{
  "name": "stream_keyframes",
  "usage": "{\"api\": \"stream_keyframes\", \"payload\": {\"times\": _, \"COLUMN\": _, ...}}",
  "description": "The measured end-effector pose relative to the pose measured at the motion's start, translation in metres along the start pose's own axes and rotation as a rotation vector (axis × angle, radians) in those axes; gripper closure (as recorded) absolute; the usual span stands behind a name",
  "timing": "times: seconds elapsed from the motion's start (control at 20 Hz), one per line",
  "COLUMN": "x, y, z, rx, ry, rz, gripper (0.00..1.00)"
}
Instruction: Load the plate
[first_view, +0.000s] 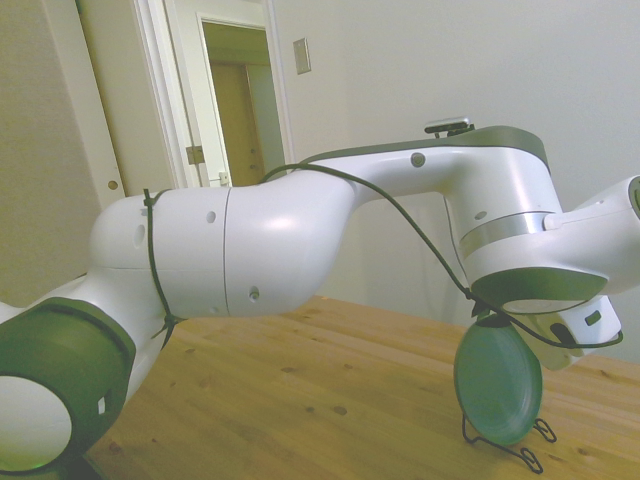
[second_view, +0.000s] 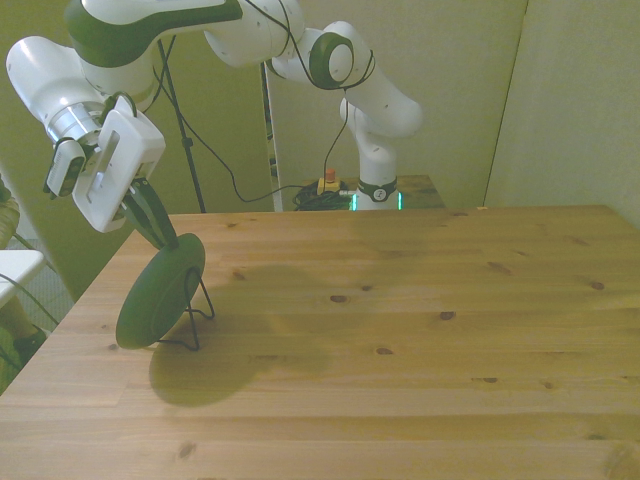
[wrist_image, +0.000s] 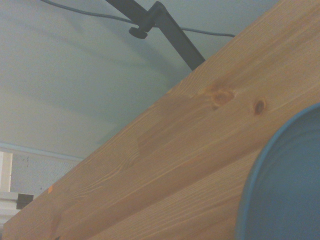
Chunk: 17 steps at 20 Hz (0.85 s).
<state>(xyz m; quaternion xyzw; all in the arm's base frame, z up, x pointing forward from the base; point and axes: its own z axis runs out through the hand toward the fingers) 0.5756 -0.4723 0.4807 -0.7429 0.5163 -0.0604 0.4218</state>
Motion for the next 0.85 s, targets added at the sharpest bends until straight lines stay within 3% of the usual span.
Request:
{"api": "stream_keyframes", "payload": {"times": 0.35, "x": -0.003, "y": -0.007, "z": 0.0, "rx": 0.004, "ry": 0.001, "rz": -0.013, "gripper": 0.0}}
{"api": "stream_keyframes", "payload": {"times": 0.55, "x": -0.012, "y": -0.025, "z": -0.018, "rx": 0.009, "ry": 0.036, "rz": -0.051, "gripper": 0.0}}
{"api": "stream_keyframes", "payload": {"times": 0.85, "x": -0.078, "y": -0.102, "z": -0.074, "rx": -0.113, "ry": 0.195, "rz": -0.259, "gripper": 0.0}}
